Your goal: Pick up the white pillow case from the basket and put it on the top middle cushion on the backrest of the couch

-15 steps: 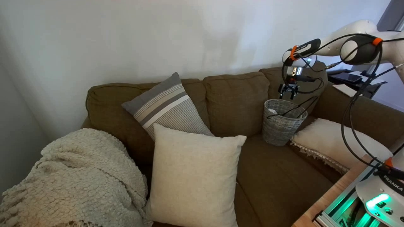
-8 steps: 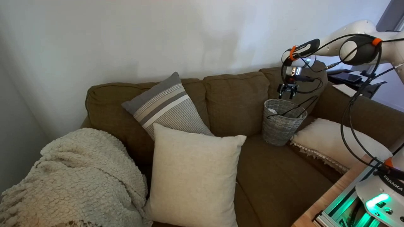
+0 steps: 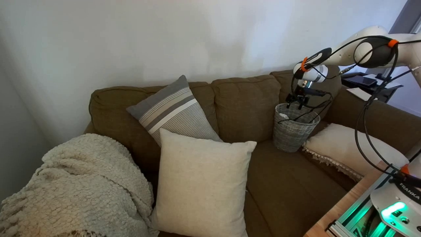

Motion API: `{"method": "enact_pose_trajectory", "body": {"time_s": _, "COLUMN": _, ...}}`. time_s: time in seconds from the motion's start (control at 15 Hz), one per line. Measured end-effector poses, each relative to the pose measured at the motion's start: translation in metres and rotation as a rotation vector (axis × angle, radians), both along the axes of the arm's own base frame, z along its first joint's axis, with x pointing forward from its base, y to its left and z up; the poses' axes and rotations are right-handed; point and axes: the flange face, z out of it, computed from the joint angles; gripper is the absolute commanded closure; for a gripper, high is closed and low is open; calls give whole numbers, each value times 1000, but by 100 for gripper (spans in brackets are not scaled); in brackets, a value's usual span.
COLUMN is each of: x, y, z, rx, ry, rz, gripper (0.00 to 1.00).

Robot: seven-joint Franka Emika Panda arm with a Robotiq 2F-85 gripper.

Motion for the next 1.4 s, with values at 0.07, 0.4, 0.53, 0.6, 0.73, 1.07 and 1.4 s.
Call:
{"method": "enact_pose_trajectory", "body": {"time_s": 0.07, "x": -6, "y": 0, "z": -11, "rx": -14, "ry": -21, "rz": -12, "gripper": 0}}
{"method": "enact_pose_trajectory", "body": {"time_s": 0.4, "x": -12, "y": 40, "z": -54, "rx": -54, "ry": -152, "rz": 29, "gripper": 0}}
{"method": "enact_pose_trajectory", "body": {"time_s": 0.53, "x": -5, "y": 61, "z": -60, "rx": -54, "ry": -198, "rz": 53, "gripper": 0}}
{"method": "enact_pose_trajectory", "body": {"time_s": 0.6, "x": -2, "y": 68, "z": -60, "rx": -51, "ry": -212, "rz": 64, "gripper": 0}}
{"method": "enact_pose_trajectory", "body": {"time_s": 0.73, "x": 1, "y": 73, "z": -62, "rx": -46, "ry": -214, "rz": 72, "gripper": 0}}
{"method": "enact_pose_trajectory", "body": {"time_s": 1.07, "x": -5, "y": 66, "z": -73, "rx": 6, "ry": -112, "rz": 43, "gripper": 13}}
{"method": "enact_pose_trajectory", "body": {"time_s": 1.4, "x": -9, "y": 47, "z": -87, "rx": -4, "ry": -51, "rz": -48, "gripper": 60}}
